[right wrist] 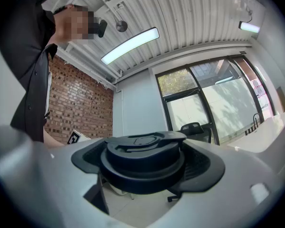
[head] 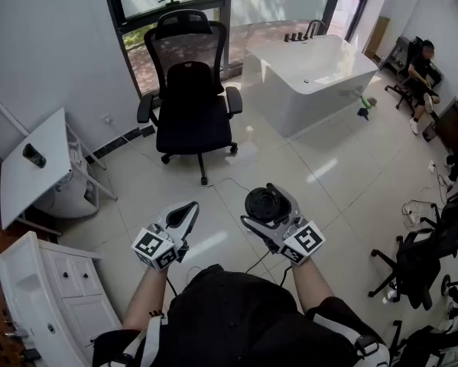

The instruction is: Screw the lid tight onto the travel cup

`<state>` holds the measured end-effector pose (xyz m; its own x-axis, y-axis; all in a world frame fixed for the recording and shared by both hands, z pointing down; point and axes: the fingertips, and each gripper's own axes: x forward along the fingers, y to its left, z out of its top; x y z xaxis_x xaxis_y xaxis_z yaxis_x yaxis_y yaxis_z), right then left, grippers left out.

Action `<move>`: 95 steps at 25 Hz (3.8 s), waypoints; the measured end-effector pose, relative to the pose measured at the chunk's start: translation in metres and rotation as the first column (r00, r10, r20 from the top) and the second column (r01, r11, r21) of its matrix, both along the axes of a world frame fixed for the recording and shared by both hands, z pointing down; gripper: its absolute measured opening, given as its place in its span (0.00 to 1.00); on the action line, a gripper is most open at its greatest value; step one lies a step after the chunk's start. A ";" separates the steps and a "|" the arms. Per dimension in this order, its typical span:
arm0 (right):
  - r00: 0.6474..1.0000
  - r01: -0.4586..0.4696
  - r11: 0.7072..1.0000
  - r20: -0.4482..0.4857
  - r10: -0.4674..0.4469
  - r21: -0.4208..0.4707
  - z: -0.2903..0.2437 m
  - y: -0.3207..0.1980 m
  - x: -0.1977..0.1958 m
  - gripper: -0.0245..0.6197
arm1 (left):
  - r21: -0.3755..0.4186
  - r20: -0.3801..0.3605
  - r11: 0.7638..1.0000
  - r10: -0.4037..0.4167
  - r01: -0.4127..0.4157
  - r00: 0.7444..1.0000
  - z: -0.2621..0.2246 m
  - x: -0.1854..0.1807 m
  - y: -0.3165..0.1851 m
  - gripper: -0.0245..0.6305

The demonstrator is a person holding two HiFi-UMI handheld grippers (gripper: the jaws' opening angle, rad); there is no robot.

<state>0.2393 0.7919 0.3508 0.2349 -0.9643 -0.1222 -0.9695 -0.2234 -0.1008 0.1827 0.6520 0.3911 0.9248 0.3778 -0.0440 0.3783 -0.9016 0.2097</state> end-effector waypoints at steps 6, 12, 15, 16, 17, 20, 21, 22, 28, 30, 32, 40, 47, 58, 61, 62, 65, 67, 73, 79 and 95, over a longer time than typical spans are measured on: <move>0.998 0.055 0.998 0.000 -0.055 -0.017 0.001 0.002 0.002 0.78 | -0.039 0.020 0.998 -0.058 0.058 0.998 -0.009 -0.005 0.008 0.04; 0.983 0.183 0.983 -0.001 -0.183 -0.028 -0.001 -0.011 0.004 0.78 | -0.026 0.034 0.986 -0.166 0.167 0.985 -0.003 -0.019 0.007 0.04; 0.965 0.261 0.965 0.013 -0.261 -0.025 0.000 -0.032 -0.008 0.78 | -0.011 0.038 0.975 -0.222 0.222 0.974 0.000 -0.035 -0.004 0.04; 0.958 0.286 0.958 0.017 -0.286 -0.023 0.002 -0.040 -0.013 0.78 | -0.008 0.045 0.968 -0.249 0.250 0.967 0.000 -0.042 -0.011 0.04; 0.950 0.311 0.950 0.022 -0.311 -0.022 0.004 -0.049 -0.018 0.78 | -0.006 0.053 0.960 -0.278 0.279 0.959 -0.001 -0.049 -0.018 0.04; 0.927 0.374 0.927 0.038 -0.373 -0.016 0.009 -0.070 -0.029 0.78 | 0.001 0.071 0.939 -0.344 0.345 0.936 0.000 -0.070 -0.032 0.04; 0.920 0.390 0.921 0.045 -0.389 -0.014 0.009 -0.076 -0.032 0.78 | 0.003 0.076 0.932 -0.361 0.361 0.930 0.000 -0.076 -0.036 0.04; 0.914 0.405 0.914 0.051 -0.404 -0.013 0.010 -0.083 -0.035 0.78 | 0.004 0.078 0.926 -0.376 0.377 0.923 0.000 -0.081 -0.040 0.04; 0.863 0.504 0.863 0.059 -0.502 -0.021 0.004 -0.142 -0.070 0.78 | -0.008 0.059 0.883 -0.469 0.470 0.881 -0.002 -0.118 -0.085 0.04; 0.848 0.530 0.848 0.049 -0.528 -0.022 0.004 -0.163 -0.081 0.78 | -0.009 0.057 0.870 -0.492 0.494 0.869 0.000 -0.130 -0.100 0.04; 0.837 0.546 0.837 0.047 -0.545 -0.020 0.004 -0.185 -0.093 0.78 | -0.003 0.057 0.860 -0.509 0.510 0.859 0.001 -0.144 -0.117 0.04; 0.795 0.606 0.795 0.037 -0.605 -0.026 0.006 -0.258 -0.138 0.78 | 0.026 0.042 0.799 -0.601 0.600 0.798 0.001 -0.207 -0.193 0.04; 0.715 0.698 0.715 0.013 -0.699 -0.032 -0.002 -0.327 -0.189 0.78 | 0.028 0.045 0.734 -0.679 0.679 0.732 -0.004 -0.268 -0.241 0.04; 0.552 0.834 0.552 0.000 -0.834 -0.018 -0.010 -0.405 -0.234 0.78 | 0.035 0.026 0.568 -0.823 0.823 0.567 -0.008 -0.319 -0.284 0.04; 0.509 0.860 0.510 -0.019 -0.860 -0.022 -0.018 -0.422 -0.236 0.78 | 0.031 0.005 0.526 -0.850 0.850 0.526 -0.016 -0.318 -0.295 0.04; 0.494 0.869 0.495 -0.028 -0.869 -0.021 -0.022 -0.427 -0.237 0.78 | 0.027 -0.001 0.516 -0.856 0.856 0.516 -0.018 -0.317 -0.298 0.04; 0.457 0.889 0.458 -0.044 -0.889 -0.021 -0.026 -0.434 -0.239 0.78 | 0.023 -0.013 0.497 -0.867 0.867 0.498 -0.023 -0.311 -0.301 0.04; 0.442 0.896 0.444 -0.046 -0.896 -0.017 -0.027 -0.437 -0.237 0.78 | 0.020 -0.015 0.488 -0.872 0.872 0.489 -0.024 -0.305 -0.304 0.04; 0.430 0.902 0.431 -0.039 -0.902 -0.021 -0.023 -0.440 -0.214 0.78 | 0.017 -0.009 0.478 -0.878 0.878 0.478 -0.021 -0.276 -0.315 0.04; 0.412 0.911 0.412 -0.029 -0.911 -0.015 -0.022 -0.449 -0.174 0.78 | 0.027 -0.001 0.479 -0.878 0.878 0.479 -0.019 -0.231 -0.325 0.04; 0.377 0.925 0.376 0.012 -0.926 -0.051 0.004 -0.540 -0.168 0.78 | -0.003 0.018 0.456 -0.890 0.890 0.456 0.013 -0.223 -0.405 0.04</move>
